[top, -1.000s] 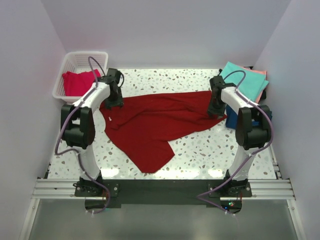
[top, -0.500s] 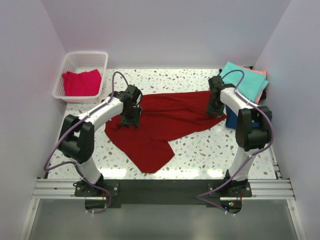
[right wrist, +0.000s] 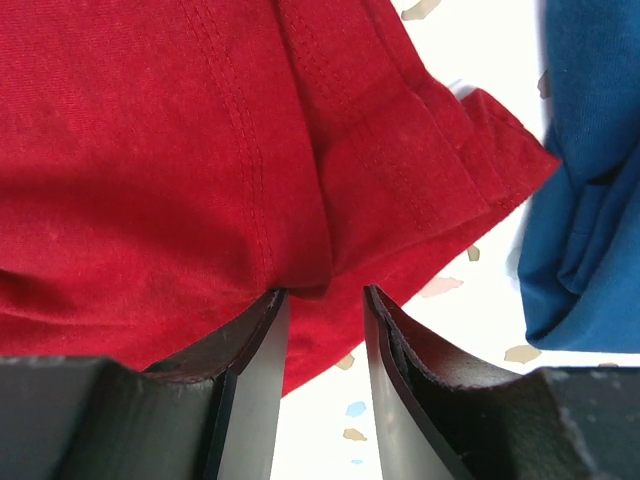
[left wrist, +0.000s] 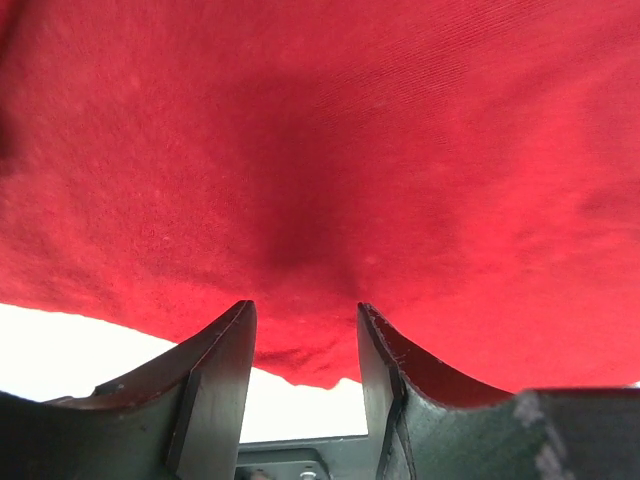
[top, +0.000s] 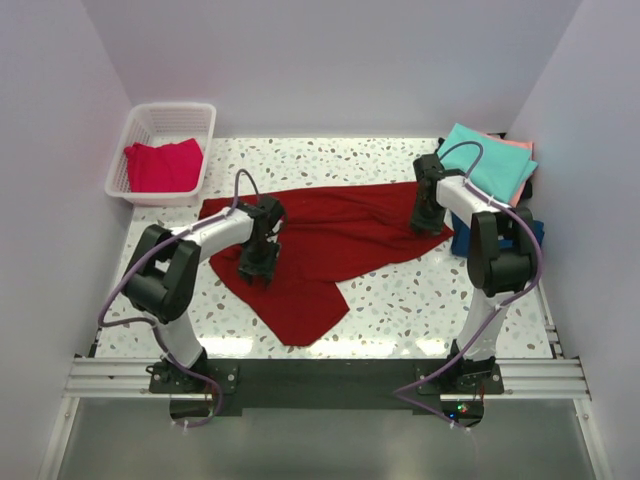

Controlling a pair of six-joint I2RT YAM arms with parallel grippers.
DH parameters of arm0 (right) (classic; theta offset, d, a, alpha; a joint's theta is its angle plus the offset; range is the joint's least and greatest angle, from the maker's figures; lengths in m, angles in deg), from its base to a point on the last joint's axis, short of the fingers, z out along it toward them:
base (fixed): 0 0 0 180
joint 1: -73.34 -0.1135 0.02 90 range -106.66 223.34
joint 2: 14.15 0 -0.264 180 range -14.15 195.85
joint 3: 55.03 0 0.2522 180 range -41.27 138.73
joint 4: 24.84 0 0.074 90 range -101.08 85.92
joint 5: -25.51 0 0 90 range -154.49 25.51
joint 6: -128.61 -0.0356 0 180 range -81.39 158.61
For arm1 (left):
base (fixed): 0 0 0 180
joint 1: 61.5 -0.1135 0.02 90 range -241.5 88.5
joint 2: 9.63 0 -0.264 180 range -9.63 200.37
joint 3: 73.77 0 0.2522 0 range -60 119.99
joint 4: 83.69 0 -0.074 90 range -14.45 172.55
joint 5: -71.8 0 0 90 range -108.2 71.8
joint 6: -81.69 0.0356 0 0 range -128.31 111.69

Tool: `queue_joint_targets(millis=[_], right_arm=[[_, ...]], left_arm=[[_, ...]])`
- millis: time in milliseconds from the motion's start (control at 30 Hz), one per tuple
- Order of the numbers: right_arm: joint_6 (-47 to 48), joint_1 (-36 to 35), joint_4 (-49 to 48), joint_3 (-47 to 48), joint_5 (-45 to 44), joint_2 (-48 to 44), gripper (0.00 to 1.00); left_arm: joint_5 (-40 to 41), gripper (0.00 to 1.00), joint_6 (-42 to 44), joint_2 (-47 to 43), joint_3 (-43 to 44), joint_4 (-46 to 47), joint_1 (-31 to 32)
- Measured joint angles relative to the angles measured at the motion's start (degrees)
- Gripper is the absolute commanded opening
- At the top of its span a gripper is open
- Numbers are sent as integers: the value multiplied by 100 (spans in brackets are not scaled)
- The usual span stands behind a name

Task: Fold and stack the t-shirts
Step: Fold the tshirt

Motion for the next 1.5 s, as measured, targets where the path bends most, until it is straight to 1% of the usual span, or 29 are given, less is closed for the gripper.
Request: queue_joint_targets(millis=[167,467,633,733,867,933,1000,1133,1233,1400,1500], right_arm=[[-2,0,0,63,9,17,39],[-7,0,-13,249,-61,26,39],[-4,0,2,249,-157,26,39],[2,0,7,232,-190,11,39],[7,0,4,-22,-181,-210,38],[4,0,37,-205,-179,-398,38],[0,-24,48,-442,-173,-643,38],[-2,-111,94,-839,-116,-1121,39],[0,-234,96,-907,-114,-1241,39],[0,-361,-52,-879,0,-1137,40],[-4,-363,-186,-658,111,-769,40]], left_arm=[[201,49,-190,177,-199,-160,0],[376,49,-656,-22,-555,-376,0],[739,49,-914,-79,-691,-693,-52],[1113,47,-1062,-111,-789,-909,-367],[1690,47,-1187,-190,-793,-994,-1178],[1871,45,-1191,-267,-699,-1014,-1467],[1985,41,-1187,-304,-509,-1029,-1567],[1926,41,-1154,-293,-216,-876,-1537],[1814,41,-1110,-293,-181,-813,-1537],[1683,42,-994,-306,-13,-732,-1537],[1576,43,-968,-382,177,-592,-1537]])
